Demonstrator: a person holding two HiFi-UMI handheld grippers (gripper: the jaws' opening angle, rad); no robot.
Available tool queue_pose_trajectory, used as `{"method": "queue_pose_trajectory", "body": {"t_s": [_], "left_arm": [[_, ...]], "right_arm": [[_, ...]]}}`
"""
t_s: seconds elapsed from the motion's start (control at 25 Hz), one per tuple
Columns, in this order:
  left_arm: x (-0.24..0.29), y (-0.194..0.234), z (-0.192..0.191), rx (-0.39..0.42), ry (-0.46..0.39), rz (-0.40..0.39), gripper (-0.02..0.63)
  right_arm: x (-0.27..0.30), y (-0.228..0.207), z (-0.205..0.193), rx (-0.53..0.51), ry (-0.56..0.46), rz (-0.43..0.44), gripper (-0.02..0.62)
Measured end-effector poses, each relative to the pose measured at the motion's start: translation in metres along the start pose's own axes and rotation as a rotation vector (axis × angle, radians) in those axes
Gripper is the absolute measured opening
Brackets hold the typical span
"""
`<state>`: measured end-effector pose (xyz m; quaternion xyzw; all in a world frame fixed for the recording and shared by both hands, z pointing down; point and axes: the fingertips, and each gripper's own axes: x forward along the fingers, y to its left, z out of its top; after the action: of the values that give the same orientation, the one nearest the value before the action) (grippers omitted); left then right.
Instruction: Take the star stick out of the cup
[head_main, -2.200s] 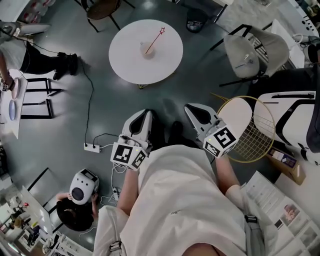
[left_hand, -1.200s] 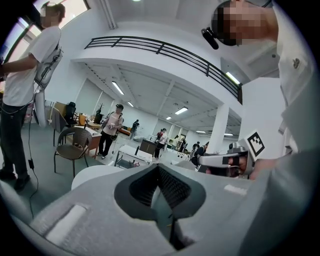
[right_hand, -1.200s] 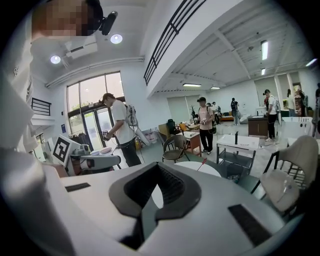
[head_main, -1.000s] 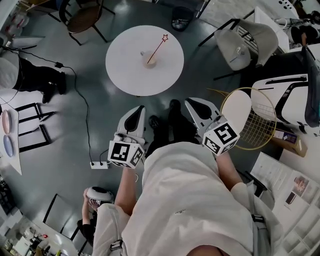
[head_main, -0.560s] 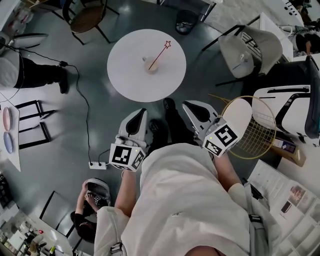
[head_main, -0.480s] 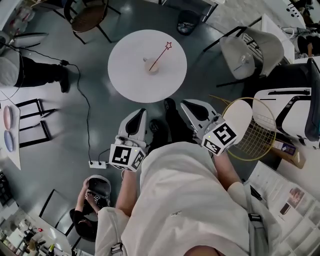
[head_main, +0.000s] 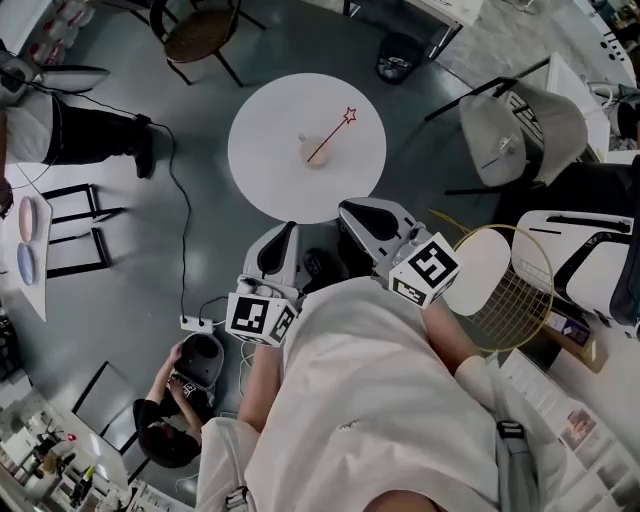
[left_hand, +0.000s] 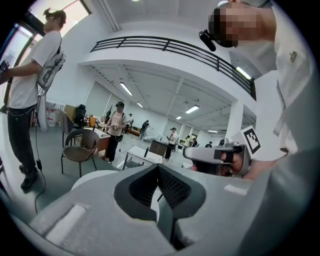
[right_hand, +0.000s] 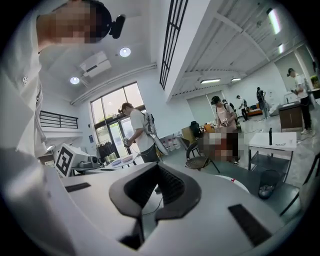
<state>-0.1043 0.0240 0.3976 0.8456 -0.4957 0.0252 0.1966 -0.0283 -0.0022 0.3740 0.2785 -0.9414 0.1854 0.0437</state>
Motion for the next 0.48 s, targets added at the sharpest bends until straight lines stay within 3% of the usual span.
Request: {"method": "queue_pose_trajectory", "body": {"t_s": [0.48], "left_arm": [[0.058,-0.010,0.017,-0.021,-0.030,0.088,0.009]], "right_arm": [[0.009,-0.066,0.006,0.054,0.023,0.098,0.009]]}}
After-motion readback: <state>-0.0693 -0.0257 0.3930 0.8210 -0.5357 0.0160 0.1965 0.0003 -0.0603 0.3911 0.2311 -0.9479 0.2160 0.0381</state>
